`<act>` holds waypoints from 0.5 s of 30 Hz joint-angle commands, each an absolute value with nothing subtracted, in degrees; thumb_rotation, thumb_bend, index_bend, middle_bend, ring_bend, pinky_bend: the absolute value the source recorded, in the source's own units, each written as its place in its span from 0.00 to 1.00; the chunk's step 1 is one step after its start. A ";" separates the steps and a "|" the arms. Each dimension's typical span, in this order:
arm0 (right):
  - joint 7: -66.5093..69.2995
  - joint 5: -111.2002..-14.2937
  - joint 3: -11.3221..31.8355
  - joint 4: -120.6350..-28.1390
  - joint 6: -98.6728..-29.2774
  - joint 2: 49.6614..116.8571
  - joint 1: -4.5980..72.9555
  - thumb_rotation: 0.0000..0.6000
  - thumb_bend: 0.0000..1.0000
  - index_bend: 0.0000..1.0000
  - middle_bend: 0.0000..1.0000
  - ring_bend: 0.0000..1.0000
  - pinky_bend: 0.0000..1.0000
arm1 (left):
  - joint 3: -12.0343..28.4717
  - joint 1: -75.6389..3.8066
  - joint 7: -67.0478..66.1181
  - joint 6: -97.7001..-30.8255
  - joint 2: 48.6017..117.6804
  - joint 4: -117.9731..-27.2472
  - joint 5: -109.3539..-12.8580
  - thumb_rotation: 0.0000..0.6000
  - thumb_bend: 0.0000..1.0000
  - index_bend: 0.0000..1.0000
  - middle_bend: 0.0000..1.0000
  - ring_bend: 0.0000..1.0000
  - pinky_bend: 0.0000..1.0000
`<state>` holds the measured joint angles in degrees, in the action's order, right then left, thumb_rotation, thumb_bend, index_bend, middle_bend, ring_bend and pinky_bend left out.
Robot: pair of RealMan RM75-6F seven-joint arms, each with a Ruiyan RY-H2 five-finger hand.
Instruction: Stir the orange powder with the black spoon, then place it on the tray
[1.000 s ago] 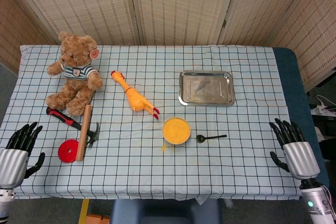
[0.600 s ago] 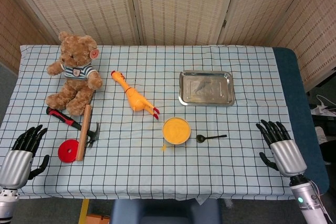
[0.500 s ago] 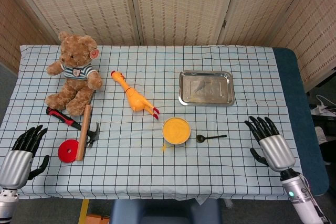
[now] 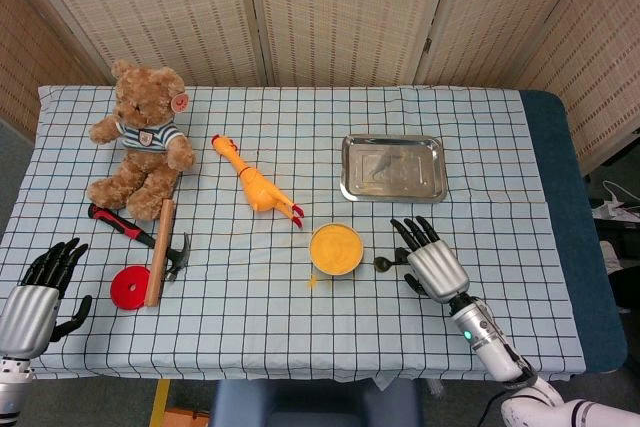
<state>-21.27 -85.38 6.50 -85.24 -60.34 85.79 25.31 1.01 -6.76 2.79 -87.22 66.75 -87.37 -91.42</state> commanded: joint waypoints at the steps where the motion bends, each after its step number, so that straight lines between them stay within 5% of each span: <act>1: -22.76 -83.43 6.95 -82.35 -59.24 88.53 26.57 1.00 0.27 0.48 0.00 0.00 0.00 | 1.02 -6.91 3.02 -86.62 66.56 -87.47 -90.93 1.00 0.45 0.00 0.00 0.00 0.12; 15: -25.56 -77.17 7.64 -74.30 -56.71 94.67 29.25 1.00 0.27 0.48 0.00 0.00 0.00 | 0.95 -7.42 3.83 -85.24 66.28 -87.34 -90.29 1.00 0.45 0.00 0.00 0.00 0.12</act>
